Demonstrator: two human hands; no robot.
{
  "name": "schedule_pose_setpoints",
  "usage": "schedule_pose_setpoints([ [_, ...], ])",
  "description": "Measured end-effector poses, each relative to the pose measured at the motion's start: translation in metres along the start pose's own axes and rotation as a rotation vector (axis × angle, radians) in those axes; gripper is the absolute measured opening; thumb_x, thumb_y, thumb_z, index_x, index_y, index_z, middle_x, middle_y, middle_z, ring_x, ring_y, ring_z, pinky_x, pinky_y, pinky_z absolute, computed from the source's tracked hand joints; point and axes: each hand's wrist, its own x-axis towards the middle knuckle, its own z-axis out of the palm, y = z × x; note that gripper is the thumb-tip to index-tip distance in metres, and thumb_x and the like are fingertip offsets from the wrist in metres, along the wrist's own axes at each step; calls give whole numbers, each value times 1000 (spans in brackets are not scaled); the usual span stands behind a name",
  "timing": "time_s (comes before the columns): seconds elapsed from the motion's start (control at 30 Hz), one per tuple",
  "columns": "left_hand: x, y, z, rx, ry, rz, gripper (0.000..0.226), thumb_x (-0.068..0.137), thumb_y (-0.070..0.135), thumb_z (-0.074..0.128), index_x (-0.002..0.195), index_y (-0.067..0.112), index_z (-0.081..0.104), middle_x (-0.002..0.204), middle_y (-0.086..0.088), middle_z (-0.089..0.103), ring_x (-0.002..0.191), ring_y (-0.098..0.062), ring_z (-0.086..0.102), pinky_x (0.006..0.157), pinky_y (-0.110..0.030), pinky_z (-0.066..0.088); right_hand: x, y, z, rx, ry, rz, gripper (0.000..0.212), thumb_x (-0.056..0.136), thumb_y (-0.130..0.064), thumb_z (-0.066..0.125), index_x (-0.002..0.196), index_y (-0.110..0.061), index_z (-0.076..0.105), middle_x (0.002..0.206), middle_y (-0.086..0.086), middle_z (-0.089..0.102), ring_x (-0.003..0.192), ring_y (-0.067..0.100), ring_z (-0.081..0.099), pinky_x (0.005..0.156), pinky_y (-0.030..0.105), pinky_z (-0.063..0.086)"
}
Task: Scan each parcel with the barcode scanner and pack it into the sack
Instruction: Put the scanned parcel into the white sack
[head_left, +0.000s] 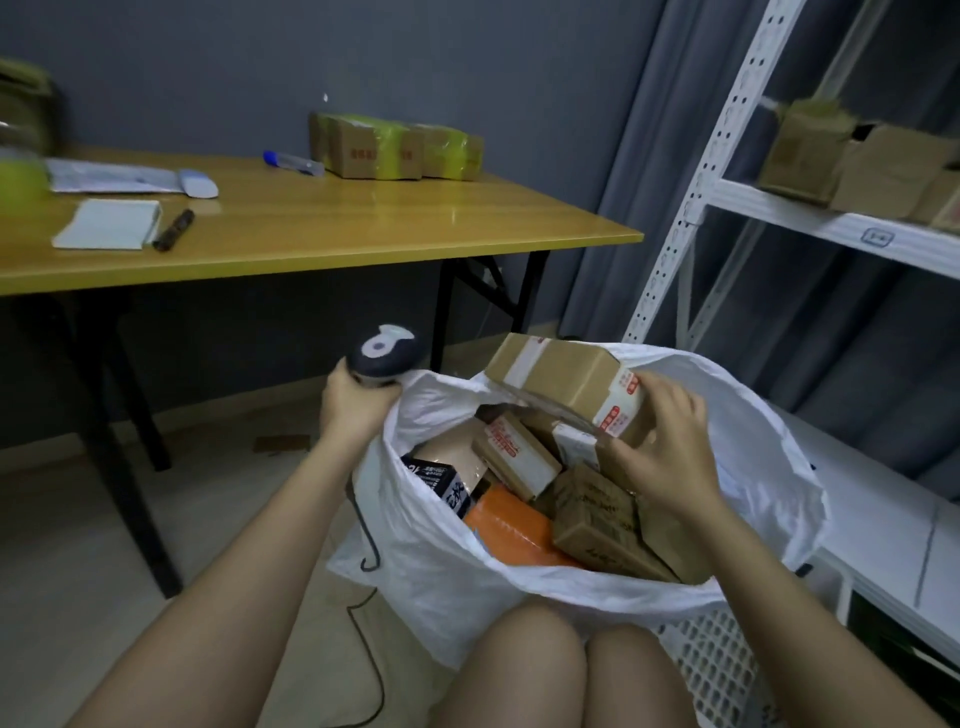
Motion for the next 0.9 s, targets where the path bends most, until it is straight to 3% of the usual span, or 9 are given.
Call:
schedule_pose_setpoints([
  [0.13,-8,10,-2,-190,64,0,54,75,7,76,126,12,58,113,0,64,102,-16,60,88,-27,45,-18,-1,-24,46,-34,-171,65,73,-33,74,131,-20,49,122,-18,44,115,10,35,92,18,26],
  [0.23,-10,12,-1,-241,108,9,52,78,6,74,127,11,57,114,-1,63,102,-13,58,86,-24,43,-23,-5,-30,30,-176,-258,66,70,-40,63,132,-28,44,122,-27,37,117,9,33,93,26,31],
  [0.37,-5,15,-6,-281,193,7,52,79,6,73,127,14,54,121,-3,62,110,-15,57,93,-26,42,-15,-5,-13,-155,-383,-315,73,76,-44,66,142,-25,39,139,-9,41,128,14,29,100,35,38],
  [0.43,-5,16,-9,-261,180,30,53,80,5,72,128,15,54,119,0,60,106,-11,55,92,-25,41,4,-4,0,-277,-335,-302,72,79,-43,68,141,-21,39,140,-2,42,127,23,33,94,41,46],
  [0.53,-7,14,-12,-211,108,30,54,80,4,71,130,14,53,115,3,59,102,-9,52,87,-25,39,43,-10,14,-343,-129,-228,69,77,-32,76,135,-12,45,134,7,50,118,32,40,86,44,48],
  [0.7,4,20,-14,-114,-33,99,59,70,10,83,123,14,56,108,5,62,96,-8,57,74,-16,42,69,-21,39,-381,-54,-315,70,69,-23,83,129,-6,50,124,12,58,105,31,42,85,44,49],
  [0.8,17,21,-5,-5,-68,101,63,67,13,86,122,14,57,111,2,65,101,-14,60,84,-28,48,59,-17,52,-346,-48,-282,72,71,-25,82,133,-10,48,129,8,55,111,30,43,87,43,49],
  [0.9,25,20,4,114,-47,66,52,71,6,76,119,14,58,110,-3,65,105,-23,62,84,-34,48,48,-12,56,-354,-55,-291,71,70,-24,81,132,-11,51,129,9,56,112,29,39,88,45,49],
])
